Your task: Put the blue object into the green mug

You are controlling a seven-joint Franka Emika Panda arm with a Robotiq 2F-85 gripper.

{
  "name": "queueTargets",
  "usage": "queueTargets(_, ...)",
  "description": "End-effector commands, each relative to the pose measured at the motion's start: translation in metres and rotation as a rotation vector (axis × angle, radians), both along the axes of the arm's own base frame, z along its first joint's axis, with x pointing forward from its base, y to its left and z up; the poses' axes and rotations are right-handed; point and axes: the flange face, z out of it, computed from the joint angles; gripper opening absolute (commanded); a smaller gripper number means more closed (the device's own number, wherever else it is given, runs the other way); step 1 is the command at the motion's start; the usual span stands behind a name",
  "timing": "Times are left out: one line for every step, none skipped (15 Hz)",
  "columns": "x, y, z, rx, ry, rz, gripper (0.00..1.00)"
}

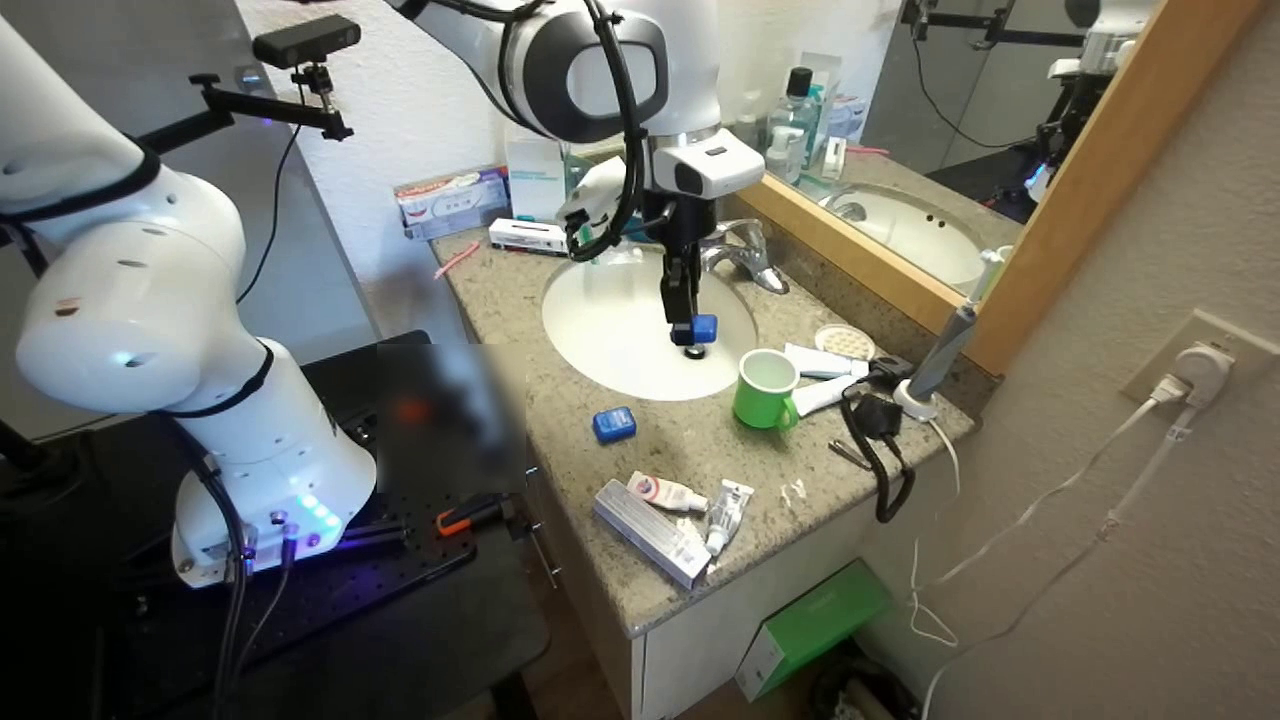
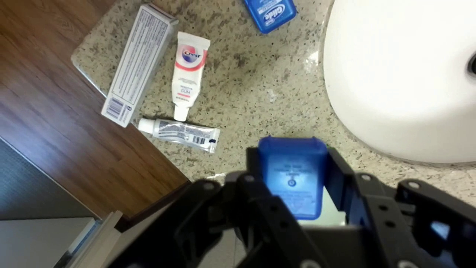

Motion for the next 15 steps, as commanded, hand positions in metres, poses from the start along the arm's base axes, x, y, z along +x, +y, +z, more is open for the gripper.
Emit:
queueTargets(0.015,0.0,0.015,0.03,0.039,-0.017,0.2)
queueTargets(0.019,-0.002,0.018,0.032,0.047,-0.026,0.2)
queueTargets(0.023,-0.004,0.021,0.038,0.055,-0.033,0.2)
queueTargets(0.027,-0.007,0.022,0.045,0.063,-0.043,0.2)
queueTargets(0.031,-0.009,0.023,0.05,0.069,-0.051,0.2)
queueTargets(0.037,-0.01,0.024,0.055,0.073,-0.061,0.2)
queueTargets(0.042,-0.011,0.023,0.058,0.076,-0.075,0.2)
queueTargets(0.046,-0.012,0.023,0.066,0.075,-0.084,0.2)
queueTargets(0.05,-0.013,0.023,0.08,0.074,-0.087,0.2)
queueTargets(0.039,-0.011,0.021,0.055,0.054,-0.081,0.2)
queueTargets(0.041,-0.012,0.019,0.056,0.056,-0.083,0.45)
queueTargets(0.041,-0.012,0.017,0.057,0.06,-0.083,0.45)
queueTargets(0.041,-0.012,0.017,0.057,0.061,-0.084,0.45)
queueTargets(0.041,-0.012,0.017,0.057,0.061,-0.084,0.45)
queueTargets(0.041,-0.012,0.017,0.057,0.061,-0.084,0.45)
